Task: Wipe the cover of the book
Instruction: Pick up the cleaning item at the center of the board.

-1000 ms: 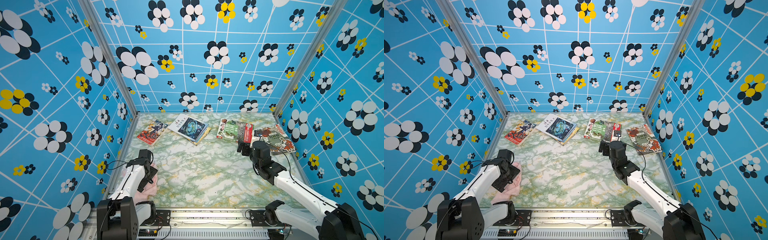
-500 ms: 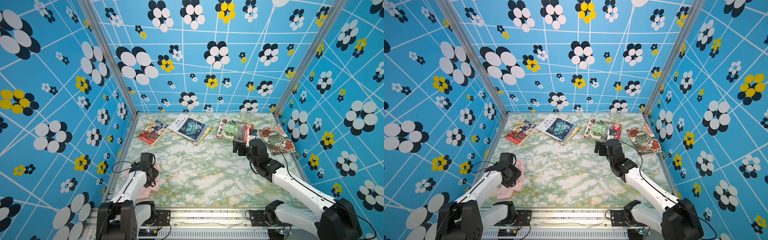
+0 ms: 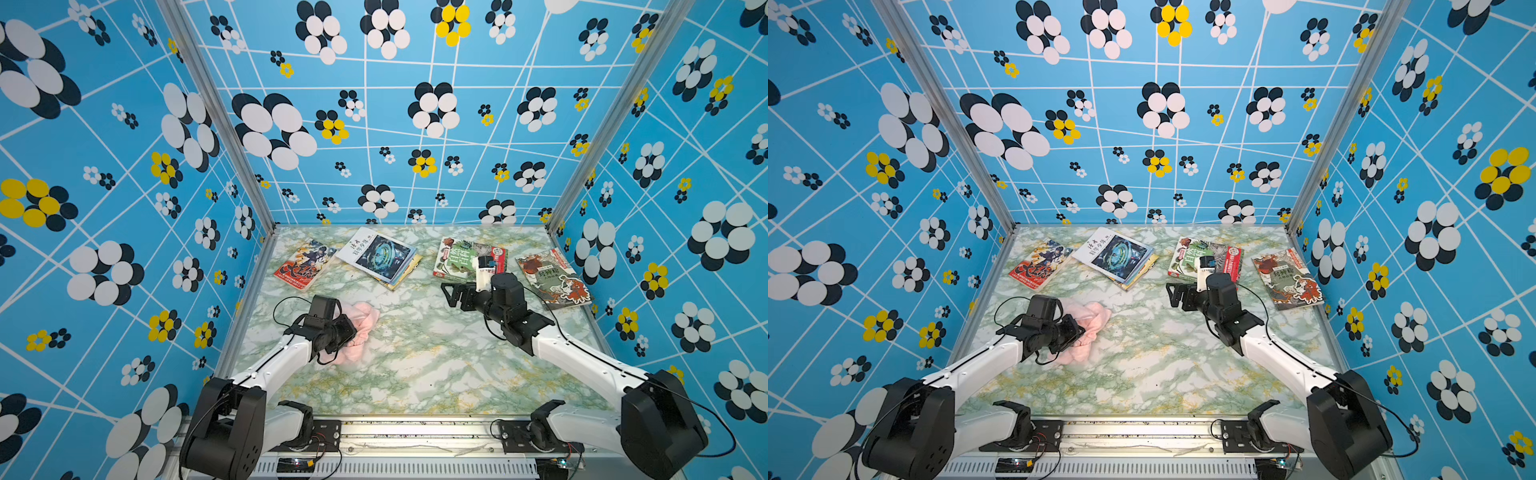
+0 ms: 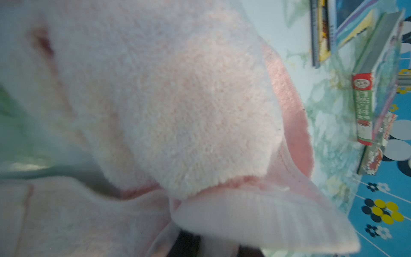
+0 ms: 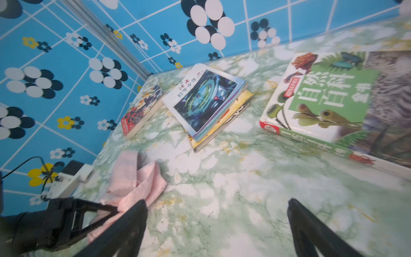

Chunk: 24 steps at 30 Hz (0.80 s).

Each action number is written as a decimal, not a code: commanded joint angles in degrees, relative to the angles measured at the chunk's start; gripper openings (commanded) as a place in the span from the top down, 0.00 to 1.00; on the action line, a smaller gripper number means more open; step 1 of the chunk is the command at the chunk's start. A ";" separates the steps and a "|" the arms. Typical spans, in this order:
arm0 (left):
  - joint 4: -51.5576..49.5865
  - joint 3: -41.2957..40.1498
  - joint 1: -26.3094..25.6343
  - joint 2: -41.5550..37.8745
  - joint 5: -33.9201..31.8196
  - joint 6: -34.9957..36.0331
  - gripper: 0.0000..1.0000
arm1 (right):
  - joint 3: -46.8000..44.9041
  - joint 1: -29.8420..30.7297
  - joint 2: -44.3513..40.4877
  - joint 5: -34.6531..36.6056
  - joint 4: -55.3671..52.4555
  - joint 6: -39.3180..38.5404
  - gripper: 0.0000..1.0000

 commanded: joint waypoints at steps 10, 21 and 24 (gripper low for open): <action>11.28 10.76 -4.51 6.21 30.49 1.03 0.88 | 7.65 -1.23 21.41 -36.49 34.39 22.44 0.01; 14.60 13.90 -6.61 7.37 35.13 1.33 0.91 | 7.67 0.45 29.03 -38.16 44.13 29.38 0.01; 18.60 13.76 -6.49 7.71 35.31 -0.71 0.91 | 6.30 1.95 27.73 -37.76 41.64 26.27 0.01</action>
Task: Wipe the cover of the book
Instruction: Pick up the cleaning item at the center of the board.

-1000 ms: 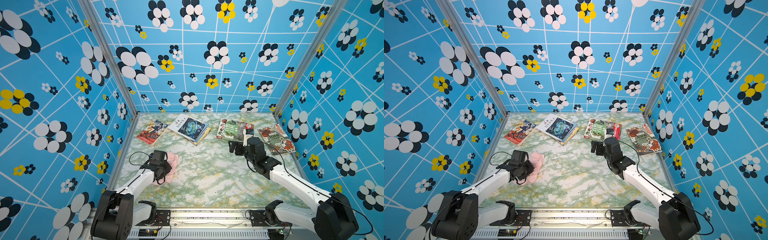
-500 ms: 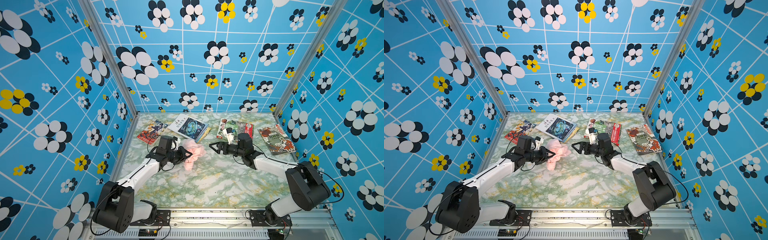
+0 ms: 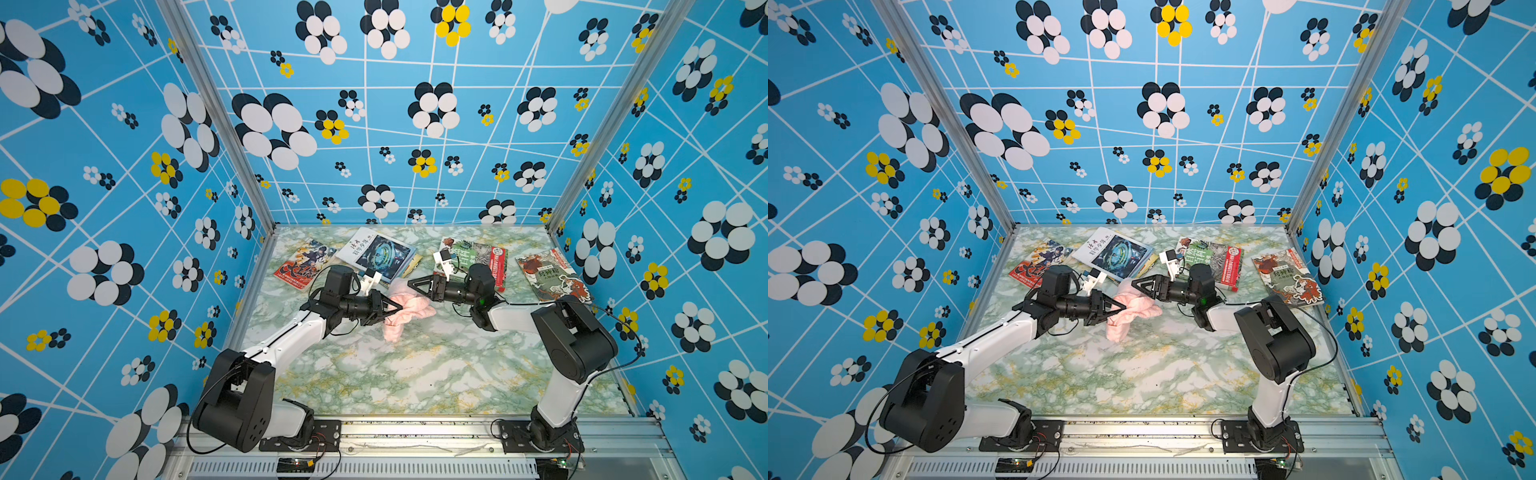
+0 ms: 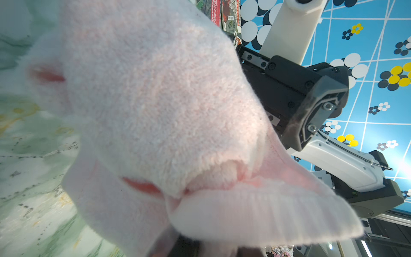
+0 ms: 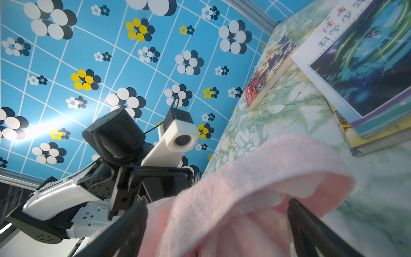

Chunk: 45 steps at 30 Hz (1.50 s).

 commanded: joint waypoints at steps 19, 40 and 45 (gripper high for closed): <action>38.94 -3.53 1.08 4.21 7.56 -23.90 0.92 | -9.96 7.44 -7.29 1.45 14.08 -10.26 0.01; 56.57 -2.81 -0.72 11.27 11.77 -38.42 0.91 | -9.61 10.91 -23.87 22.43 -14.22 -42.31 0.04; 54.09 -1.84 -1.18 11.01 12.62 -37.14 0.93 | -9.37 12.91 -29.24 28.51 -23.71 -50.64 0.01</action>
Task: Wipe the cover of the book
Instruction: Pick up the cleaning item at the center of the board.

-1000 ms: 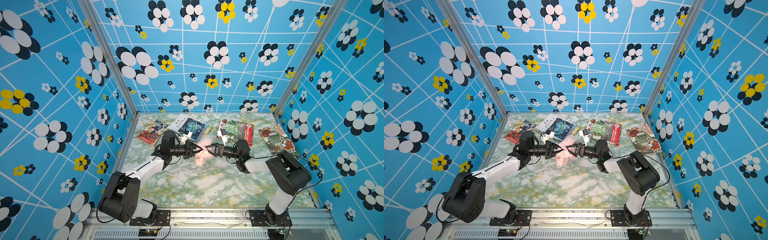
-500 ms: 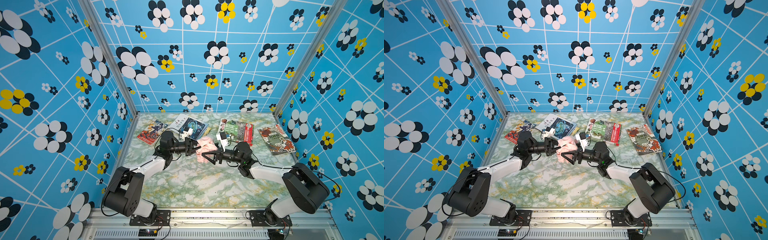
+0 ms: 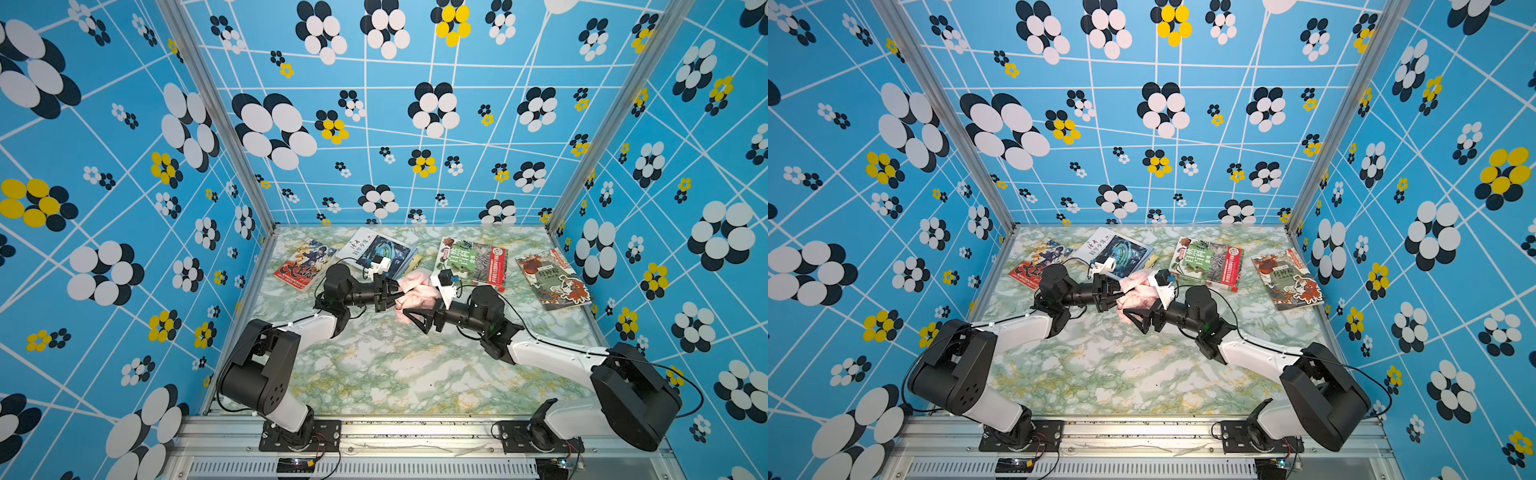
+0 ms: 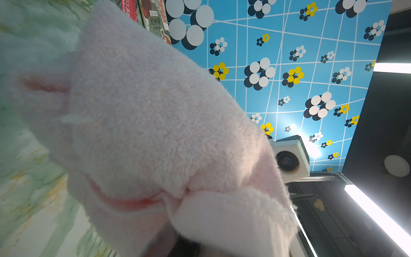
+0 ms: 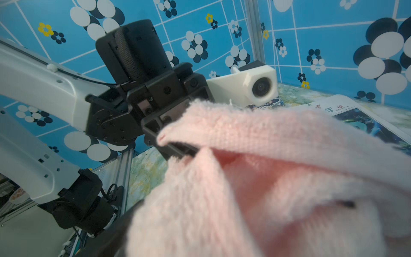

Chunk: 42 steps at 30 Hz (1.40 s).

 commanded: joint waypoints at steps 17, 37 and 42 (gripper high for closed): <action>-42.07 10.79 1.26 -7.09 3.28 30.63 0.96 | 3.23 2.07 -21.66 11.65 -27.24 -17.44 0.01; -30.66 8.29 0.06 -9.19 5.90 23.83 0.96 | 3.85 2.14 -4.19 1.40 -7.22 -13.15 0.01; -17.77 5.93 -1.22 -6.93 6.38 14.66 0.96 | 0.08 4.16 -0.71 7.29 9.90 -14.59 0.01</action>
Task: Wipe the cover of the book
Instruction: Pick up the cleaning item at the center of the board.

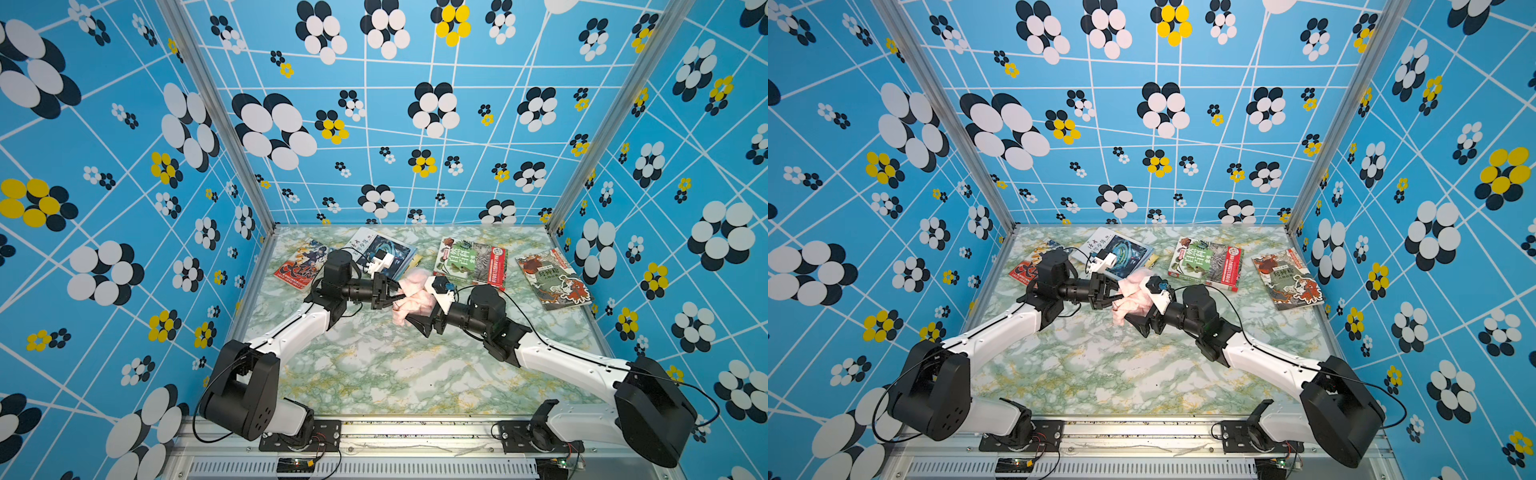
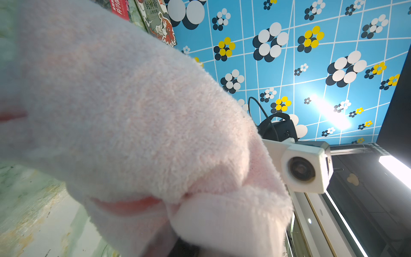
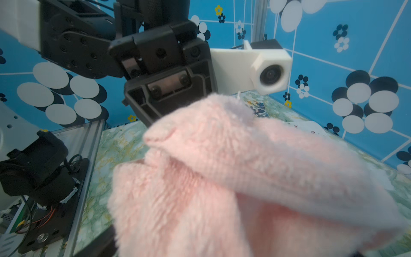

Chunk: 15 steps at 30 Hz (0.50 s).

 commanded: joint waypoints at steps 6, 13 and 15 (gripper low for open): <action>31.99 -3.29 -2.02 4.54 1.22 -22.31 0.96 | 0.53 2.94 9.26 8.07 21.12 -3.15 0.02; 28.25 -3.80 -2.32 4.32 1.15 -19.99 0.95 | -1.34 3.07 9.80 16.24 30.52 -2.74 0.39; 26.23 -3.15 -2.30 3.90 1.27 -18.73 0.92 | -1.44 3.06 8.94 16.50 29.31 -2.79 0.51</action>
